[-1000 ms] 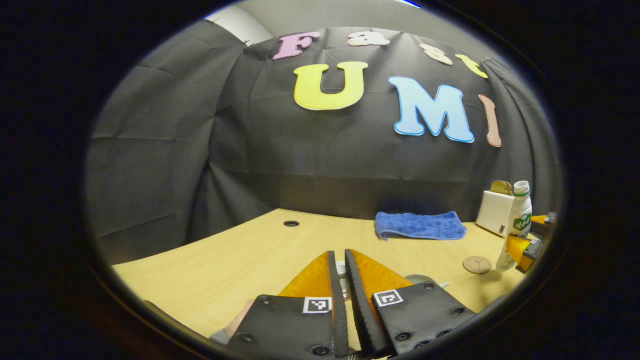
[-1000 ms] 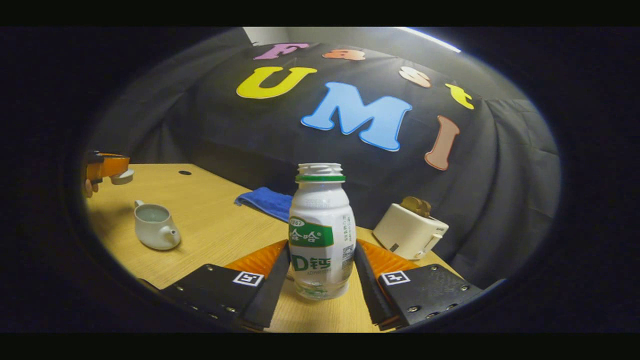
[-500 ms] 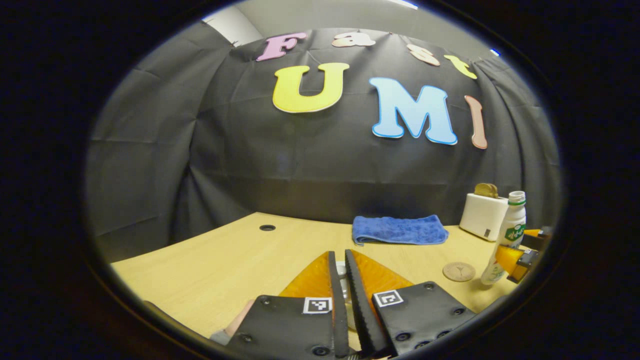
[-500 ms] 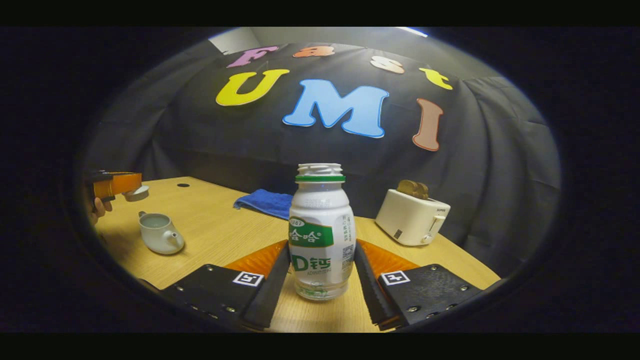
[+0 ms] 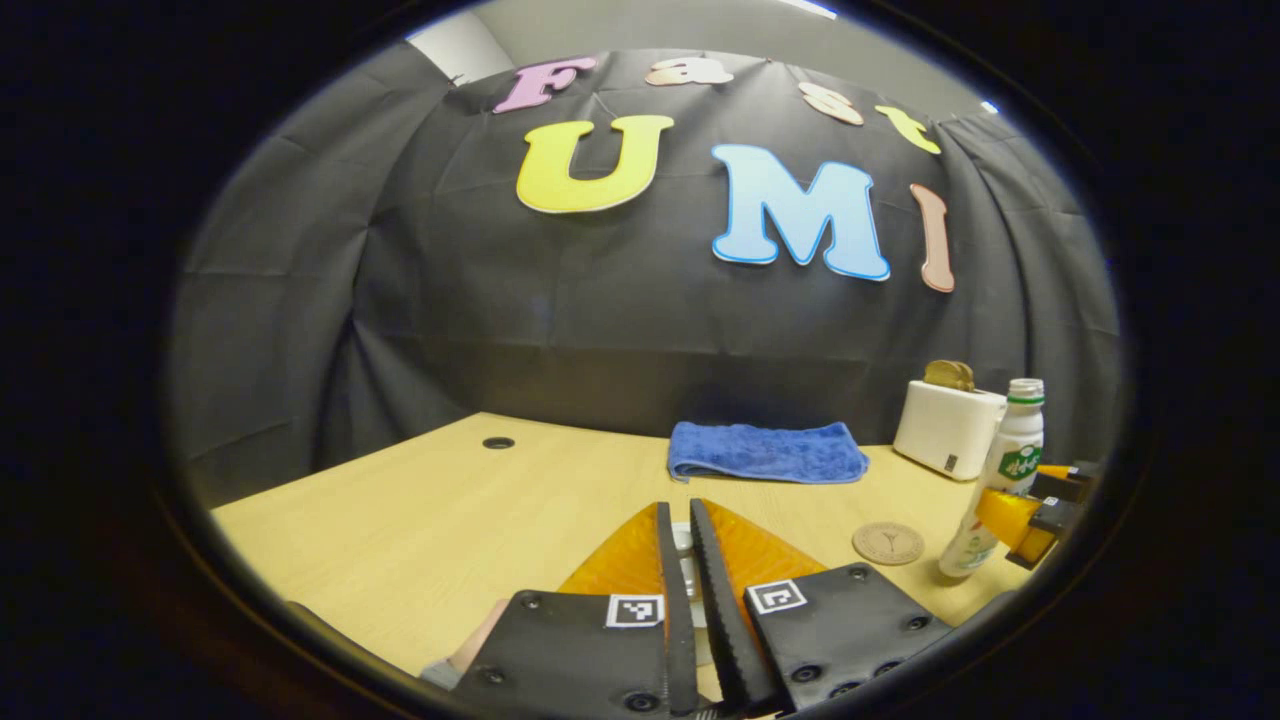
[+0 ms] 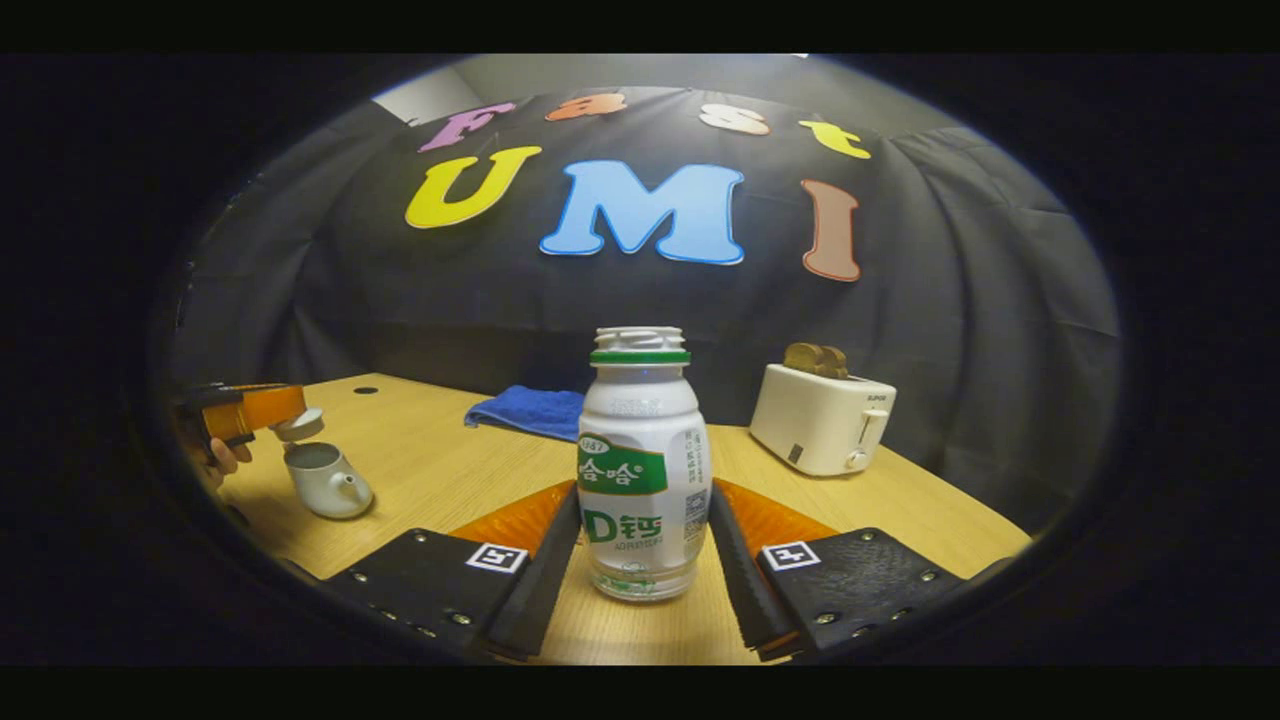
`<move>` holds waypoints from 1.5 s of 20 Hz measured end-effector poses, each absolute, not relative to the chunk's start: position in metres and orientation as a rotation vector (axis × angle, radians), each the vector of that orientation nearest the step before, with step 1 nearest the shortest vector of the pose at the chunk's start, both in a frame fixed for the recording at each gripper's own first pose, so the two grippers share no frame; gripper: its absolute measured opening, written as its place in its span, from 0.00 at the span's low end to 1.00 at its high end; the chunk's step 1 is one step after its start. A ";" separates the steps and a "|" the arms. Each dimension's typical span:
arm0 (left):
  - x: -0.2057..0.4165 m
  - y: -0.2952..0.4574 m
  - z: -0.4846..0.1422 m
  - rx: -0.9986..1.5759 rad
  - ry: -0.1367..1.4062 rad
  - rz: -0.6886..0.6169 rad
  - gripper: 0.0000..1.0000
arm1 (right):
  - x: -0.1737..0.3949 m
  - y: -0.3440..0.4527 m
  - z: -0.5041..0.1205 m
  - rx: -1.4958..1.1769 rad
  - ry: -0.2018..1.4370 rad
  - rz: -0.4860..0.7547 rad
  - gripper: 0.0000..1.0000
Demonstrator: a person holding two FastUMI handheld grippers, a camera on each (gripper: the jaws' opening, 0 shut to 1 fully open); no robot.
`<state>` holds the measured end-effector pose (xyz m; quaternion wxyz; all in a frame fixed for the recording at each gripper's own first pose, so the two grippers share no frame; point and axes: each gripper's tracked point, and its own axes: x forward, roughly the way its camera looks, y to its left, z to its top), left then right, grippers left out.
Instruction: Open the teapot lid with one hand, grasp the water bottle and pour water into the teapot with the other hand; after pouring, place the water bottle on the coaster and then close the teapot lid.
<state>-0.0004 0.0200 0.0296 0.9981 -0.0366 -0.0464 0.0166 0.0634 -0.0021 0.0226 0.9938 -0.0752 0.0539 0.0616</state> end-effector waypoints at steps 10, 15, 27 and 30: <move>0.004 0.008 0.016 -0.048 -0.074 0.020 0.17 | 0.066 -0.009 0.025 -0.133 0.102 0.129 0.71; -0.002 0.004 0.011 -0.012 -0.080 0.029 0.17 | 0.064 -0.009 0.028 -0.131 0.097 0.138 0.71; -0.006 0.004 0.009 -0.001 -0.067 0.038 0.25 | 0.064 -0.003 0.032 -0.139 0.096 0.146 0.70; -0.012 0.006 0.019 -0.042 -0.094 0.023 0.00 | 0.068 0.004 0.034 -0.142 0.096 0.149 0.71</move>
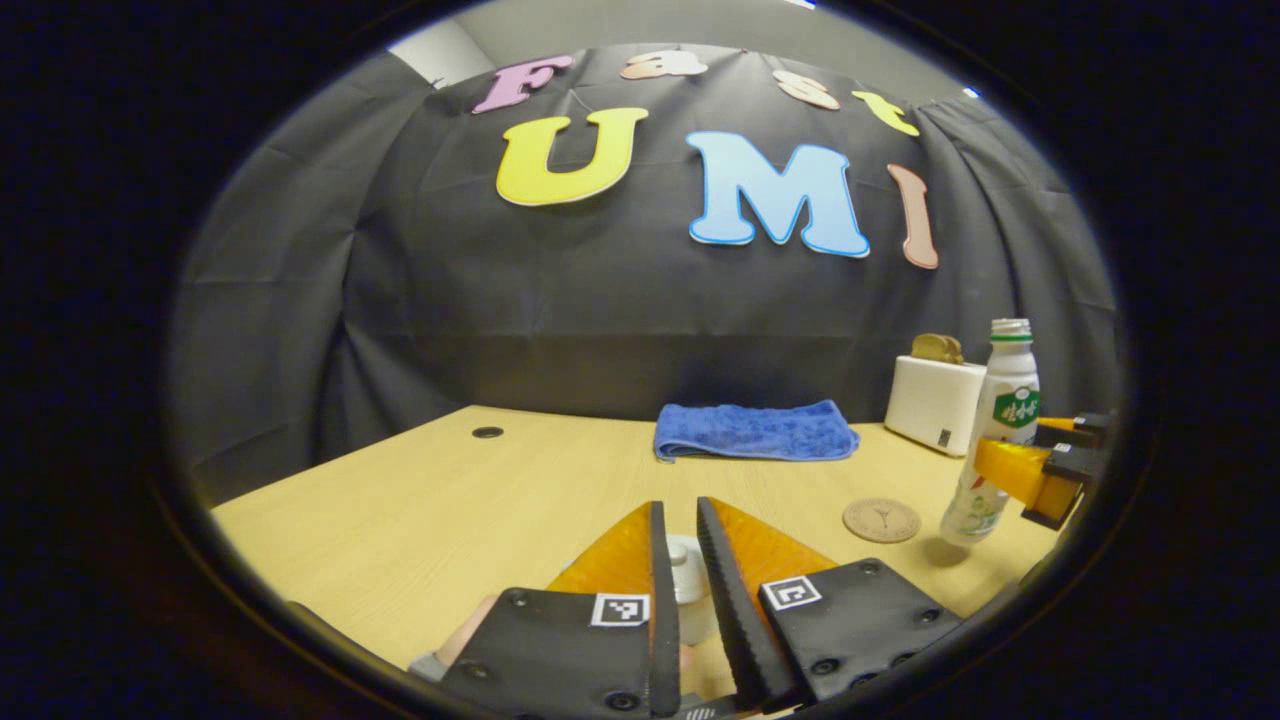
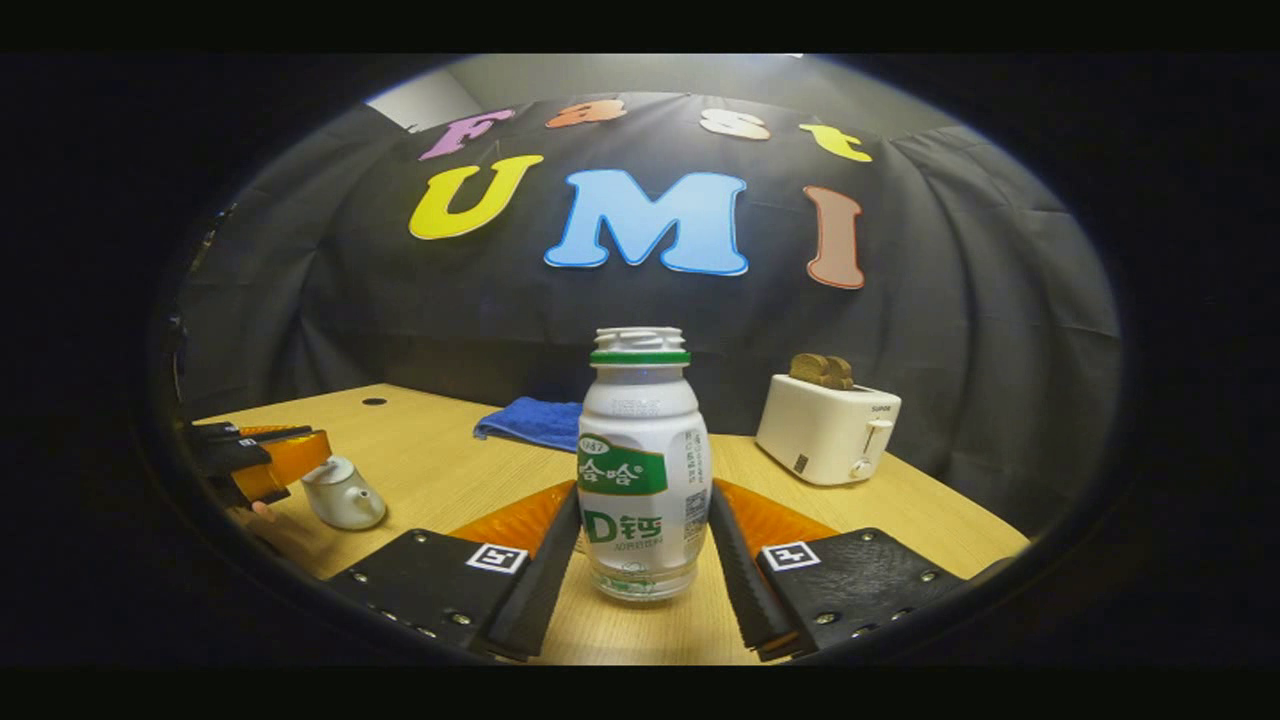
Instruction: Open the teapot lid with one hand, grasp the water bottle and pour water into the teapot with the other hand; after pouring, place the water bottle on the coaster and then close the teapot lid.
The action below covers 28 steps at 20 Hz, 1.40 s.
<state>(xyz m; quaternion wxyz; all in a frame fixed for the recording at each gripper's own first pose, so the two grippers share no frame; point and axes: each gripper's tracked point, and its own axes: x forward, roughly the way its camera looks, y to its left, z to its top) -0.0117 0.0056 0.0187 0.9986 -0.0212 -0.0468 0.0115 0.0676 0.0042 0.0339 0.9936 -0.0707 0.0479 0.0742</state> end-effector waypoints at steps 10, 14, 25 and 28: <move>-0.022 0.029 0.017 -0.074 -0.076 0.051 0.27 | 0.120 0.033 0.043 -0.089 0.092 0.158 0.70; -0.024 0.035 0.018 -0.091 -0.088 0.051 0.27 | 0.140 0.039 0.037 -0.038 0.108 0.159 0.70; -0.030 0.040 0.023 -0.097 -0.103 0.054 0.27 | 0.158 0.033 0.008 -0.026 0.146 0.133 0.70; -0.031 0.039 0.023 -0.100 -0.104 0.053 0.27 | 0.159 0.031 0.010 -0.025 0.142 0.126 0.71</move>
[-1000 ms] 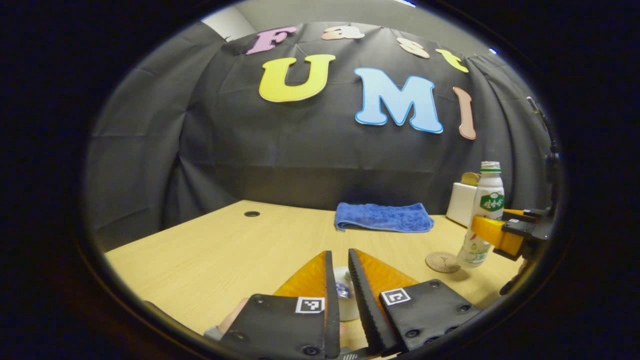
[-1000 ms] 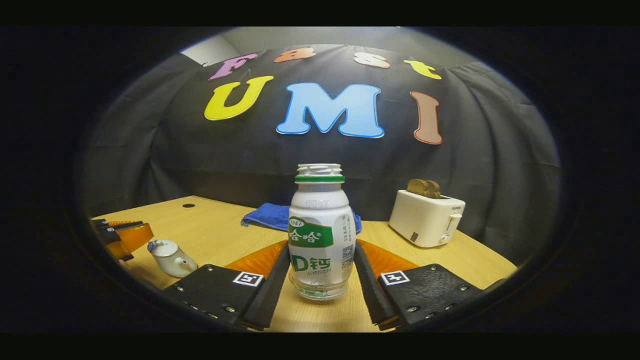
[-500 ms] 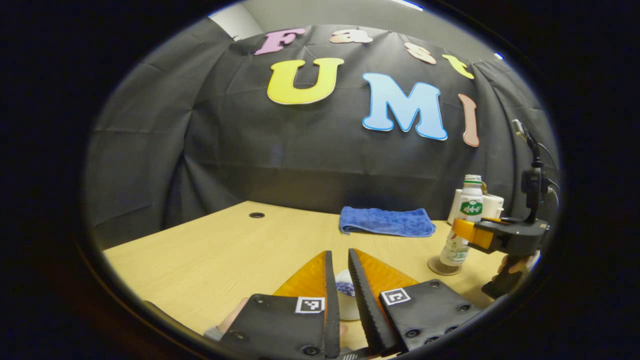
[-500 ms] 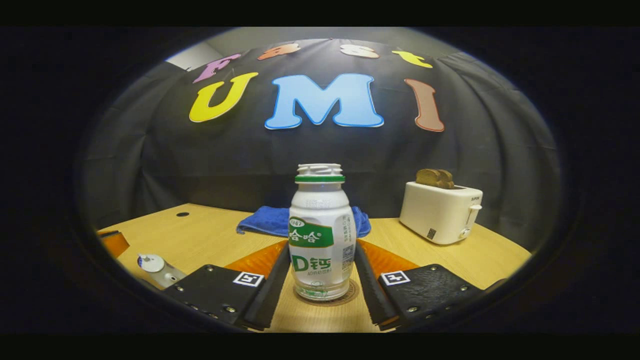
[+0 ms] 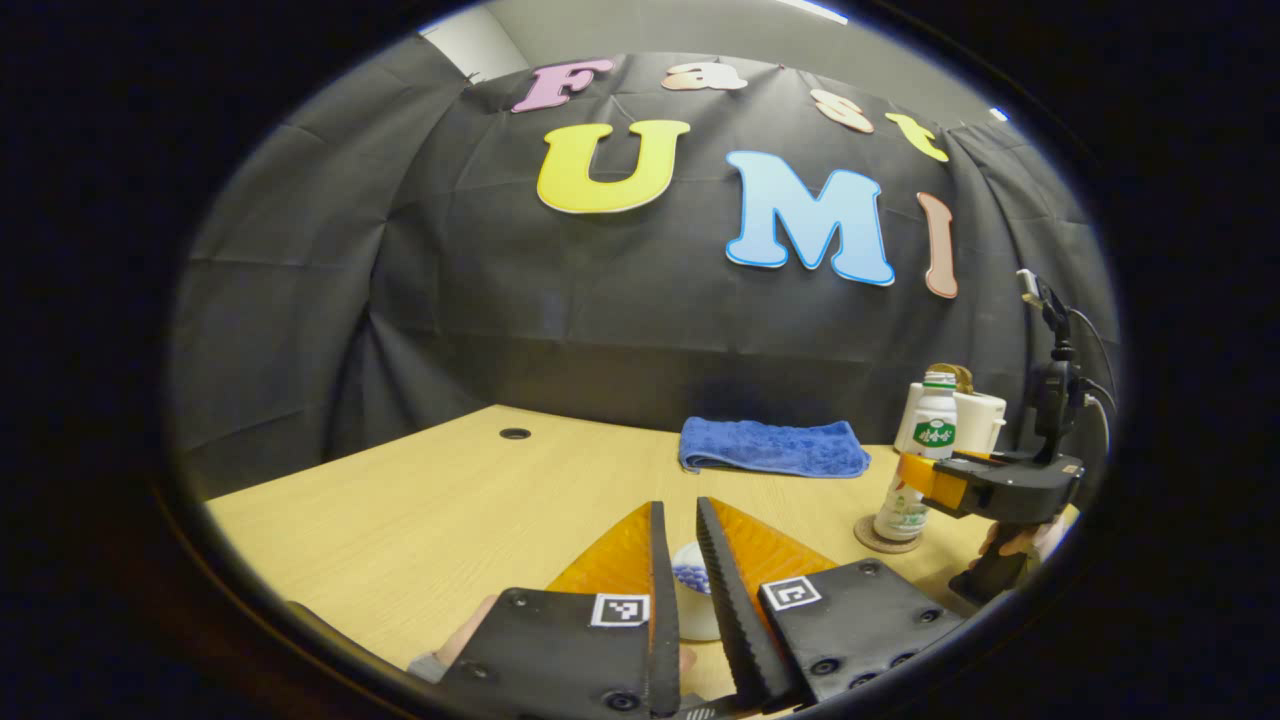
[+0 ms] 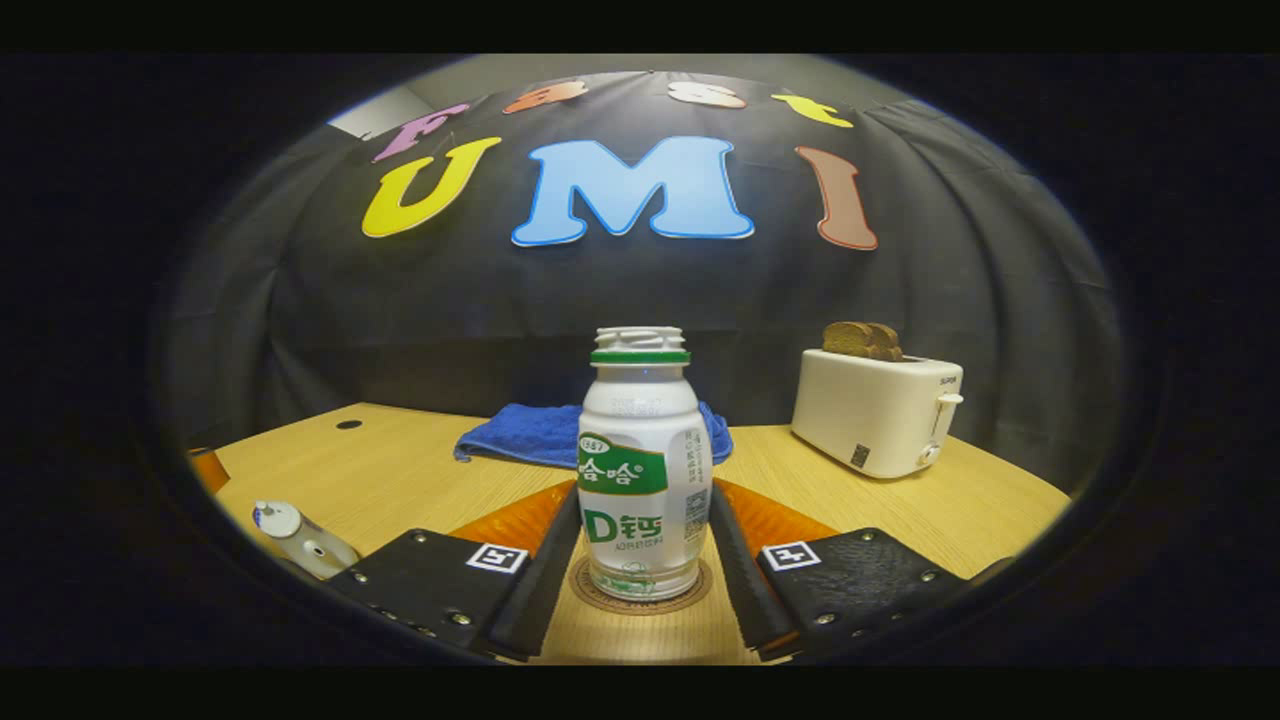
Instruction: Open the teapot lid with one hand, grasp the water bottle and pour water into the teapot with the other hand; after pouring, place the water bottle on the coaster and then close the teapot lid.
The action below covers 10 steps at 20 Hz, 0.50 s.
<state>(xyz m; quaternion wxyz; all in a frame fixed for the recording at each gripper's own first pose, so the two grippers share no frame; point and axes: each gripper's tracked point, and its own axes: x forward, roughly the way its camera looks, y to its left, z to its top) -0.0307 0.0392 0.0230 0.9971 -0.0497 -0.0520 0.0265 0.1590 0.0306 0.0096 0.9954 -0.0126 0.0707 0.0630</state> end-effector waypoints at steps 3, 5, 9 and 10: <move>-0.030 0.038 0.023 -0.099 -0.104 0.051 0.27 | 0.158 0.031 0.008 -0.017 0.145 0.130 0.75; -0.032 0.036 0.023 -0.098 -0.104 0.050 0.27 | 0.157 0.032 0.006 -0.023 0.151 0.137 0.77; -0.033 0.032 0.024 -0.097 -0.109 0.043 0.27 | 0.152 0.036 0.012 -0.010 0.131 0.155 0.95; -0.032 0.031 0.024 -0.099 -0.110 0.039 0.27 | 0.151 0.035 0.014 -0.009 0.126 0.151 0.96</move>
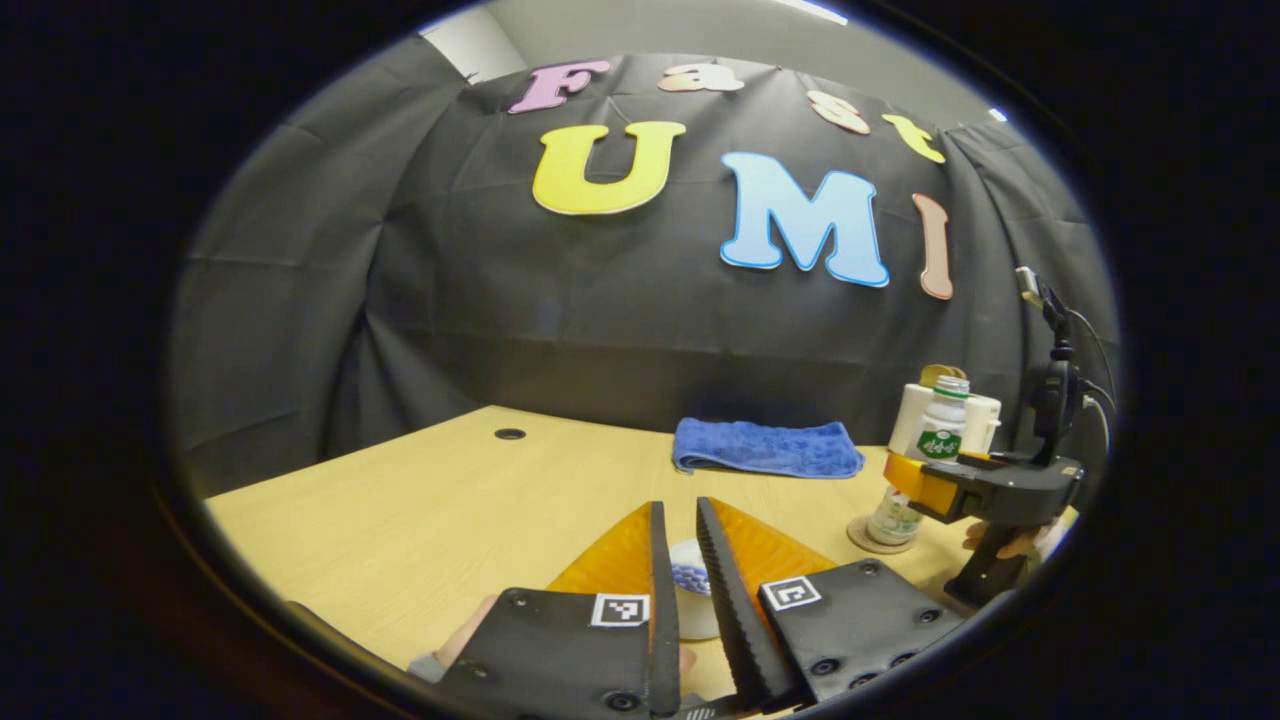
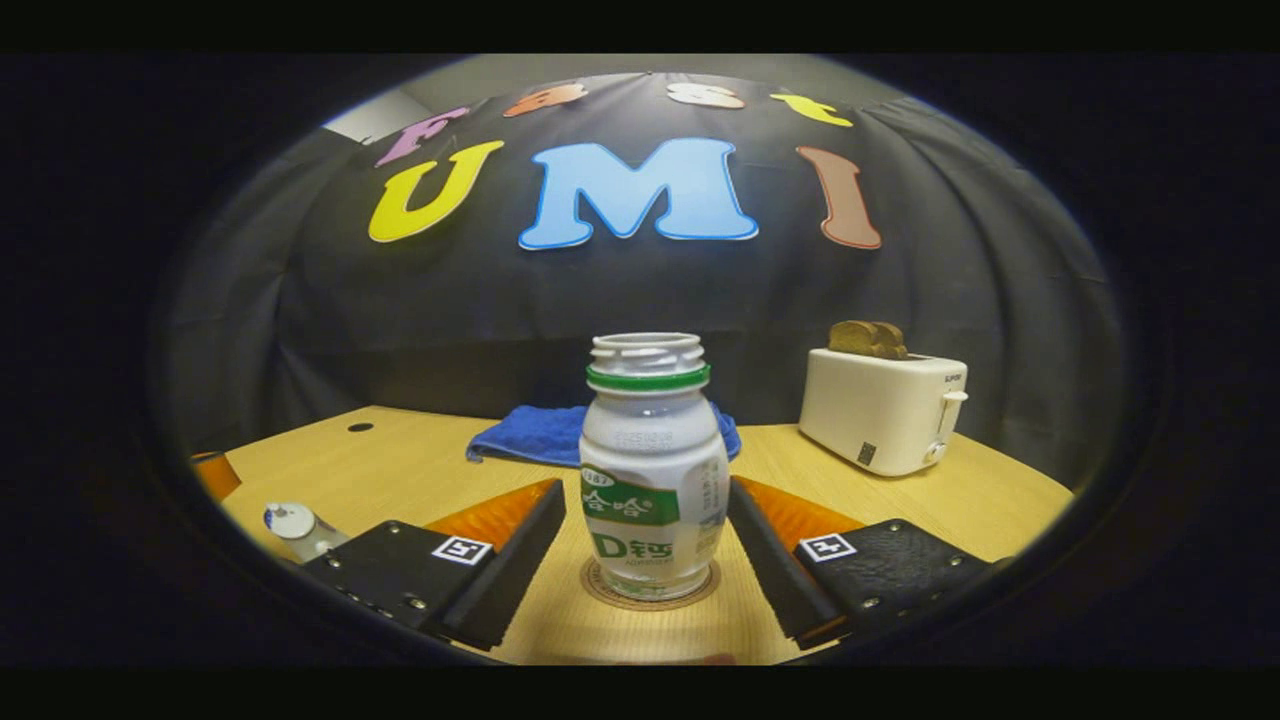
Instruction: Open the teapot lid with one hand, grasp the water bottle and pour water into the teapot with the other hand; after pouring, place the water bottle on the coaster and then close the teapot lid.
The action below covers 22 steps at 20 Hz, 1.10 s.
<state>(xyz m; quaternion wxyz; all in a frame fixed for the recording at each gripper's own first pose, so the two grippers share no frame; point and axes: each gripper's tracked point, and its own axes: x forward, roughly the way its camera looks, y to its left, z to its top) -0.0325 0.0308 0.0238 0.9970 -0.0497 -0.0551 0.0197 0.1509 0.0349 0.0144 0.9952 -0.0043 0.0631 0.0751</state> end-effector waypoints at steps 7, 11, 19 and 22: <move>-0.044 0.013 0.020 -0.105 -0.144 0.001 0.27 | 0.111 0.013 0.023 0.019 0.085 0.110 0.96; -0.063 0.001 0.017 -0.103 -0.184 -0.019 0.27 | 0.071 0.010 0.029 0.014 0.055 0.107 0.96; -0.103 -0.021 0.002 -0.001 -0.214 0.005 0.27 | -0.012 0.020 0.037 0.012 -0.023 0.092 0.96; -0.110 -0.022 -0.003 0.053 -0.213 0.017 0.27 | -0.027 0.022 0.031 0.017 -0.033 0.091 0.96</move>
